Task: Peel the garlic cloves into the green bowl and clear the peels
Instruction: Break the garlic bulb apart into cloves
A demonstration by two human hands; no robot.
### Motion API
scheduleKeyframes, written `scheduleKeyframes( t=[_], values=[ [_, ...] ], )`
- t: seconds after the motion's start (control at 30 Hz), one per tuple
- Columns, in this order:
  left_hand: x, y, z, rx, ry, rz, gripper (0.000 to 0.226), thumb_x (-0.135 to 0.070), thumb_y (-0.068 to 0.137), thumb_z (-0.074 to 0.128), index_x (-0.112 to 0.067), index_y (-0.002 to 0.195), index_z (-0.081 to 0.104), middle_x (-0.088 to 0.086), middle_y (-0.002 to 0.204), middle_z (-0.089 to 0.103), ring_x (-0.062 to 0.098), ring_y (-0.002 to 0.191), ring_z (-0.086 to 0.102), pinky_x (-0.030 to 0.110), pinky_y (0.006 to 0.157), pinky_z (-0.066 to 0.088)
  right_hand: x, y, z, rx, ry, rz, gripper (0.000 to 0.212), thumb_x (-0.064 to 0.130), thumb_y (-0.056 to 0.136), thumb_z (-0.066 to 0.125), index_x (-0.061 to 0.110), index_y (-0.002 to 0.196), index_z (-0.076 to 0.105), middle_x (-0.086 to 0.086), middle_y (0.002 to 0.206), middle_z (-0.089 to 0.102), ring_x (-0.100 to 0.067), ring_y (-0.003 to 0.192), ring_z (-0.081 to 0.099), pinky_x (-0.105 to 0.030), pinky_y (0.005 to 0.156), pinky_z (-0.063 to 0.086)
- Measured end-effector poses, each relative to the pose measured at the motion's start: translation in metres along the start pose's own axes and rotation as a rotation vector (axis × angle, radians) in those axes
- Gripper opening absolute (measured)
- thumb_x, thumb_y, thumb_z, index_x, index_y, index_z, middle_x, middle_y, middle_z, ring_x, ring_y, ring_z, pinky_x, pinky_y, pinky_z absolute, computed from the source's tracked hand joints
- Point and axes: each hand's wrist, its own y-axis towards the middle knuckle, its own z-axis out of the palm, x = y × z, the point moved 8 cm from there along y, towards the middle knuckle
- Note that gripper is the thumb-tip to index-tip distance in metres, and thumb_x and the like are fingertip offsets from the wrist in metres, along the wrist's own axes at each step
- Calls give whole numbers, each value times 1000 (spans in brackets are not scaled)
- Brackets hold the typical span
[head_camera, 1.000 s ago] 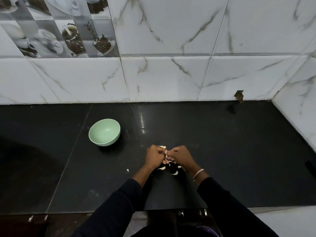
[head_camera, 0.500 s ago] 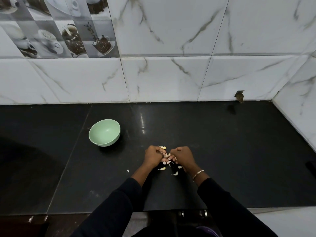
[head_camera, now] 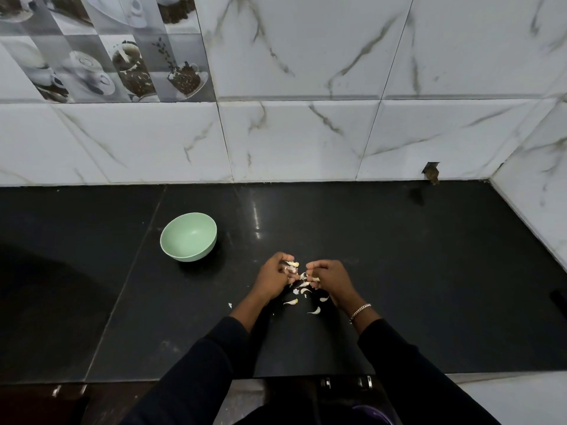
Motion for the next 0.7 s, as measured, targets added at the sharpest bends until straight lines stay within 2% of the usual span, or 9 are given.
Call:
scheduleKeyframes(
  t=[0.1, 0.17, 0.23, 0.3, 0.37, 0.5, 0.6, 0.7],
  values=[
    [-4, -5, -3, -36, -40, 16, 39, 16, 87, 59, -11, 114, 52, 26, 92, 68, 34, 90, 75, 40, 78, 63, 1, 0, 7, 57, 9, -22, 17, -5, 88, 58, 3, 94, 71, -11, 83, 71, -12, 68, 66, -25, 60, 54],
    [-6, -7, -6, -85, -85, 14, 33, 15, 87, 63, -4, 110, 51, 26, 85, 67, 31, 77, 75, 31, 63, 62, 2, -2, 13, 101, 17, -37, 15, -2, 89, 60, 3, 98, 71, -12, 89, 73, -14, 74, 69, -26, 62, 55],
    [-8, -8, -8, -125, -102, 23, 25, 15, 85, 67, 3, 102, 54, 21, 78, 67, 26, 69, 74, 27, 57, 60, 5, -3, 17, 139, 42, -47, 19, -3, 90, 59, 2, 105, 70, -13, 93, 72, -17, 78, 69, -25, 63, 55],
    [-10, -6, -12, -180, -33, 55, 14, 14, 84, 68, 5, 93, 60, 17, 74, 70, 19, 61, 72, 26, 54, 59, 8, -5, 20, 166, 83, -53, 30, -10, 90, 53, 2, 115, 65, -14, 98, 71, -18, 82, 69, -25, 68, 56],
    [-11, -5, -17, -222, 71, 86, 12, 10, 85, 67, -2, 86, 70, 10, 72, 73, 12, 55, 68, 27, 55, 58, 9, -5, 18, 177, 130, -71, 37, -14, 89, 54, 5, 120, 61, -17, 104, 71, -22, 90, 71, -28, 77, 58],
    [-9, -5, -13, -176, 126, 74, 14, 0, 88, 69, -10, 93, 78, 2, 83, 76, 9, 67, 71, 31, 59, 62, 2, -4, 11, 142, 166, -81, 37, -12, 85, 69, 4, 116, 57, -22, 106, 70, -31, 97, 71, -39, 86, 60],
    [-11, -5, -10, -146, 154, 107, 12, -7, 86, 76, -11, 97, 79, 1, 90, 77, 9, 73, 72, 29, 56, 61, 1, -1, 6, 90, 103, -103, 33, -10, 81, 74, 0, 109, 59, -15, 95, 67, -26, 88, 71, -40, 86, 61],
    [-14, -5, 1, -49, 154, 126, 19, -4, 85, 76, -9, 103, 76, 11, 89, 75, 14, 71, 71, 26, 59, 60, 6, -2, 3, 72, 89, -145, 24, -6, 82, 76, -2, 103, 64, -18, 89, 74, -27, 84, 74, -38, 81, 62]
  ],
)
